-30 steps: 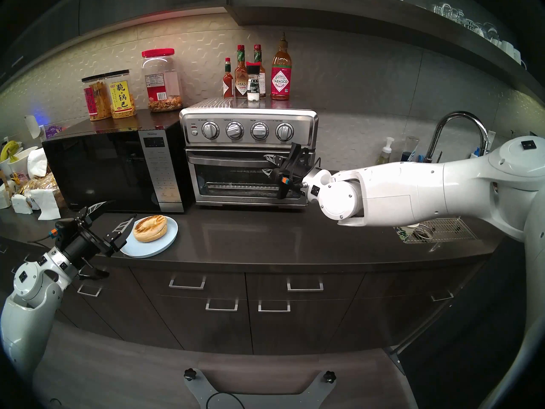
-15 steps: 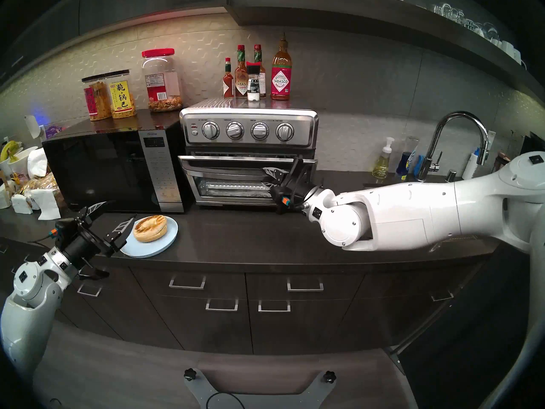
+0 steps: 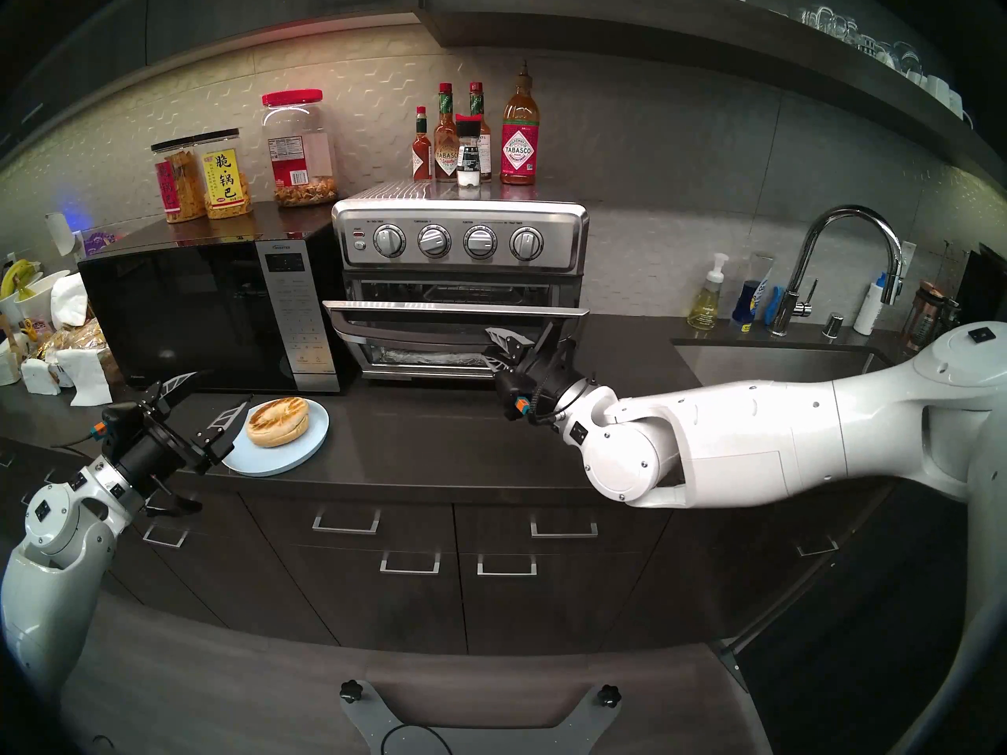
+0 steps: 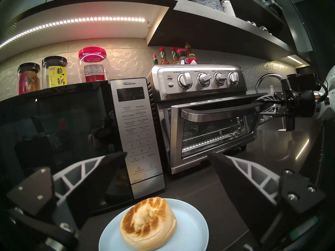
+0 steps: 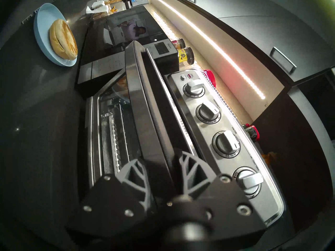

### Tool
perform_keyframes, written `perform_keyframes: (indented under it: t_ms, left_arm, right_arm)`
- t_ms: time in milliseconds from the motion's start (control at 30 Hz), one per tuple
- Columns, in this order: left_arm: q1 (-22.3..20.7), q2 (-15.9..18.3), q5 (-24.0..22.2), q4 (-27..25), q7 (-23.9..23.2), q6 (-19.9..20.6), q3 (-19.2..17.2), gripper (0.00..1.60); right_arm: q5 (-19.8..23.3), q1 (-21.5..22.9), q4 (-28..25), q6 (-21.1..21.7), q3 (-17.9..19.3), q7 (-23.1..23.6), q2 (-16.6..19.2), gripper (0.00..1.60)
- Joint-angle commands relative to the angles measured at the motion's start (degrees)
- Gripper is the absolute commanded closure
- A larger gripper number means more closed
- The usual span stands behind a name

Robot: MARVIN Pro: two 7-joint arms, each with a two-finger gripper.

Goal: Open the oven and place the bagel inside on the rack

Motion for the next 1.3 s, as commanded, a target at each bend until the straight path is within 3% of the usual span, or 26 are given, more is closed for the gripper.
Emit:
perform_keyframes:
  t_ms: [0,300,500,633,833,1267]
  left_arm:
    - [-0.2,0.0,-0.1,-1.0,0.1,-0.2,-0.7,0.0]
    - [-0.2,0.0,-0.1,-1.0,0.1,-0.2,-0.7,0.0]
    - [-0.2,0.0,-0.1,-1.0,0.1,-0.2,-0.7,0.0]
    - [-0.2,0.0,-0.1,-1.0,0.1,-0.2,-0.7,0.0]
    - [-0.2,0.0,-0.1,-1.0,0.1,-0.2,-0.7,0.0]
    - [-0.1,0.0,-0.1,-1.1,0.1,-0.2,-0.7,0.0]
  right_arm:
    - [-2.7,-1.8,-1.8,0.4,1.8,-6.1,3.5,1.6]
    - [-5.0,-4.2,-1.2,0.5,0.0,-8.0,4.1,1.6]
    - [-7.1,-3.7,-4.5,1.6,-1.3,-7.5,7.0,1.6]
    - [-8.0,-5.0,-2.6,0.8,-2.1,-7.7,6.8,1.6]
    - [-9.7,-4.5,-5.5,1.8,-3.3,-7.1,8.8,1.6]
    - [-11.6,-6.2,-6.6,3.0,-5.4,-7.8,8.7,1.6]
